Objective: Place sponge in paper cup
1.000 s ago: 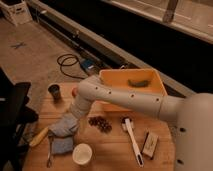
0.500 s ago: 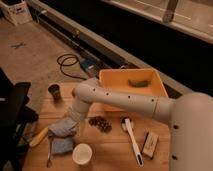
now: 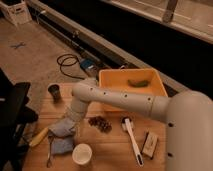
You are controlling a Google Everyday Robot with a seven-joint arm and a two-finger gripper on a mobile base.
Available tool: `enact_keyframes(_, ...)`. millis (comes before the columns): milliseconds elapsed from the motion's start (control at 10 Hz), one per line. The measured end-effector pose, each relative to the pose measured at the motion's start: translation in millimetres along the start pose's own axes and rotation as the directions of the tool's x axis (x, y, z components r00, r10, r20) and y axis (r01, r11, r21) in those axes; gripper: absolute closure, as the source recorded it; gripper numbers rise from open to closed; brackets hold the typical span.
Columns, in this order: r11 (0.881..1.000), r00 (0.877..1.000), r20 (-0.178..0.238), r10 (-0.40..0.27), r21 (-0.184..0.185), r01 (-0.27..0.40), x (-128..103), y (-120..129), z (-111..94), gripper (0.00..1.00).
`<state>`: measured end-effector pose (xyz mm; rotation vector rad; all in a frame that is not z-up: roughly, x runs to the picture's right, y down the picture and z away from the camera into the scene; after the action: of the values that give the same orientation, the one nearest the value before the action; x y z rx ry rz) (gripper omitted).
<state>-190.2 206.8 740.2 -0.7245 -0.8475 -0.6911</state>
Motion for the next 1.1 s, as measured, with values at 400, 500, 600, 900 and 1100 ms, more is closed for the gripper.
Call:
enact_keyframes(400, 0.999, 0.998, 0.06, -0.004, -0.046, 0.007, -7, 7, 37, 0.2)
enact_keyframes(500, 0.999, 0.997, 0.074, 0.001, -0.045, 0.002, -8, 10, 40, 0.2)
enact_keyframes(600, 0.999, 0.997, 0.082, 0.003, -0.047, 0.0, -8, 13, 44, 0.2)
enact_keyframes(900, 0.999, 0.993, 0.12, 0.012, -0.054, -0.006, -15, 25, 56, 0.2)
enact_keyframes(1100, 0.998, 0.989, 0.149, 0.019, -0.059, -0.01, -19, 32, 65, 0.2)
